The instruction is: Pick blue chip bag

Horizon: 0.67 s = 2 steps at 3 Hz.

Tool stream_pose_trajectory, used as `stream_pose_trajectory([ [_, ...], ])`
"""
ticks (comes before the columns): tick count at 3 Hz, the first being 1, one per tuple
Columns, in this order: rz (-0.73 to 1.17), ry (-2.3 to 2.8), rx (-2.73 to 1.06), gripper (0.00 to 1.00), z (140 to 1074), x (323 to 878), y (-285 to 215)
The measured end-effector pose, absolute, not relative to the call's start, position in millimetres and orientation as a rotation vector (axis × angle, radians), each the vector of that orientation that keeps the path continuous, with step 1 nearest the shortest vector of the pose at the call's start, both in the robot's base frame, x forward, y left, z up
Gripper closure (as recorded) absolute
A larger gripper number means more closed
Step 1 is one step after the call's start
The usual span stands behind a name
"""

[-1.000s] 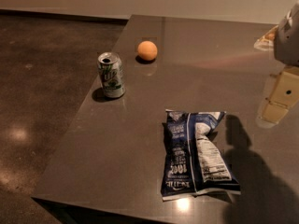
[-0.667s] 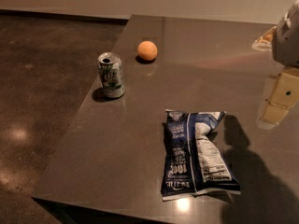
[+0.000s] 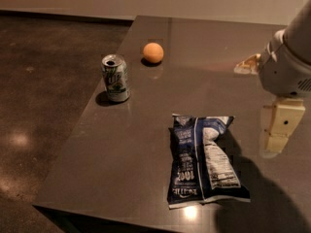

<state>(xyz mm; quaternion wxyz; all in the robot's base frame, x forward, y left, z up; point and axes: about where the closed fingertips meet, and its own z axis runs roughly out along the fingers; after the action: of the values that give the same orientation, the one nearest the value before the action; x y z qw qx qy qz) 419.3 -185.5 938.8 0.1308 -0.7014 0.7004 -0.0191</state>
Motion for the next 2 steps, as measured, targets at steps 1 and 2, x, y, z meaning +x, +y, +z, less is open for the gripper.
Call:
stream_pose_trajectory([
  [1,0.042,1.886,-2.149,0.0,925,408,-164],
  [2,0.135,1.722,-2.241,0.0,918,395,-135],
])
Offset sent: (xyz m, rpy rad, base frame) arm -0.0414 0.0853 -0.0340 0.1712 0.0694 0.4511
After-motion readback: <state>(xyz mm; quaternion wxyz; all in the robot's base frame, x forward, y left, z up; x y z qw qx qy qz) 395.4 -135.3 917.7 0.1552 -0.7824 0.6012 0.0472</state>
